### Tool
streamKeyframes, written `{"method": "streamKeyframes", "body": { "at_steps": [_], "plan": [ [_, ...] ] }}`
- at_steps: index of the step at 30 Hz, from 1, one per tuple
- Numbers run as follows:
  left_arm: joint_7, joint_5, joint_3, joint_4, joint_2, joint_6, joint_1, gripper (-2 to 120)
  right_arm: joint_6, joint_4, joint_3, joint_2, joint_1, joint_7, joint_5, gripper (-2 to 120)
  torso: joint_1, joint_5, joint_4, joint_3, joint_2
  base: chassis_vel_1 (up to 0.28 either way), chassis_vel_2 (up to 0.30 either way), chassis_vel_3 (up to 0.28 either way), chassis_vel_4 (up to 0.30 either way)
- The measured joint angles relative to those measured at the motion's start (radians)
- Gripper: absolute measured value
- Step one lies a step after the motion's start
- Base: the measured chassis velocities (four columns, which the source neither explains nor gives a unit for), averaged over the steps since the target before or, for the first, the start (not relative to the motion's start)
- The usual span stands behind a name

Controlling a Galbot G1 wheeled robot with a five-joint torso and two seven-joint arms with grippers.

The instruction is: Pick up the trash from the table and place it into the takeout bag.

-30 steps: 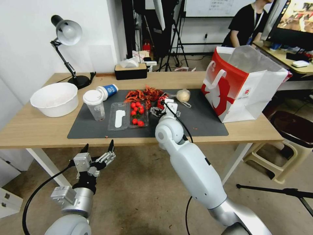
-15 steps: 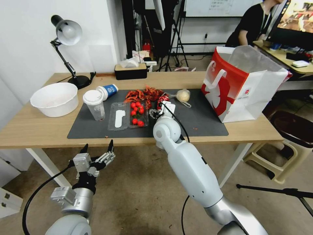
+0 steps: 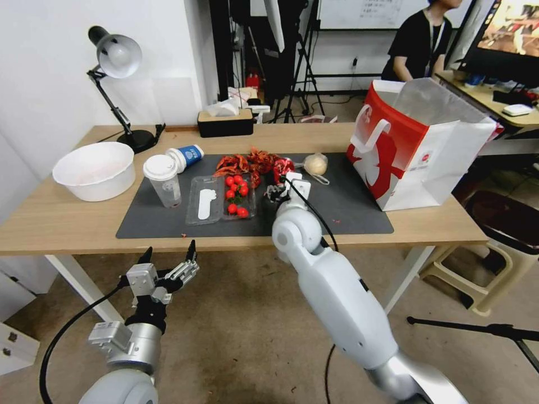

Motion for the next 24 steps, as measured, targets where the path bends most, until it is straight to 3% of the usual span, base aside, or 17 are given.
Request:
{"method": "streamKeyframes", "body": {
  "at_steps": [1,3,8,16,22,24],
  "plan": [
    [0.0,0.0,0.0,0.0,0.0,0.0,0.0,100,0.0,0.0,0.0,0.0,0.0,0.0,0.0,57,0.0,0.0,0.0,0.0,0.0,0.0,0.0,0.0,0.0],
    [-0.001,0.002,0.0,-0.002,-0.001,-0.001,0.003,100,0.079,0.047,0.012,-0.081,-0.026,-0.135,-0.221,57,0.0,-0.0001,-0.0002,0.0,0.0,0.0,0.0,0.0,0.0],
    [0.001,0.004,0.0,-0.007,-0.002,-0.002,0.006,100,0.173,0.139,0.077,-0.189,-0.031,-0.223,-0.405,57,0.0,0.0001,-0.0002,0.0,0.0,0.0,0.0,0.0,0.0],
    [0.005,-0.01,0.017,-0.034,-0.009,0.003,0.009,100,0.217,0.202,0.216,-0.328,0.053,-0.222,-0.398,57,0.0,-0.0001,0.0,0.0,0.0,0.0,0.0,0.0,0.0],
    [0.004,-0.009,0.024,-0.055,-0.012,0.011,0.015,100,0.21,0.172,0.286,-0.39,0.104,-0.22,-0.327,57,0.0,-0.0001,-0.0002,0.0,0.0,0.0,0.0,0.0,0.0],
    [0.004,-0.01,0.026,-0.07,-0.012,0.016,0.019,100,0.175,0.128,0.316,-0.431,0.135,-0.205,-0.231,57,0.0,-0.0003,-0.0001,0.0,0.0,0.0,0.0,0.0,0.0]
  ]
}}
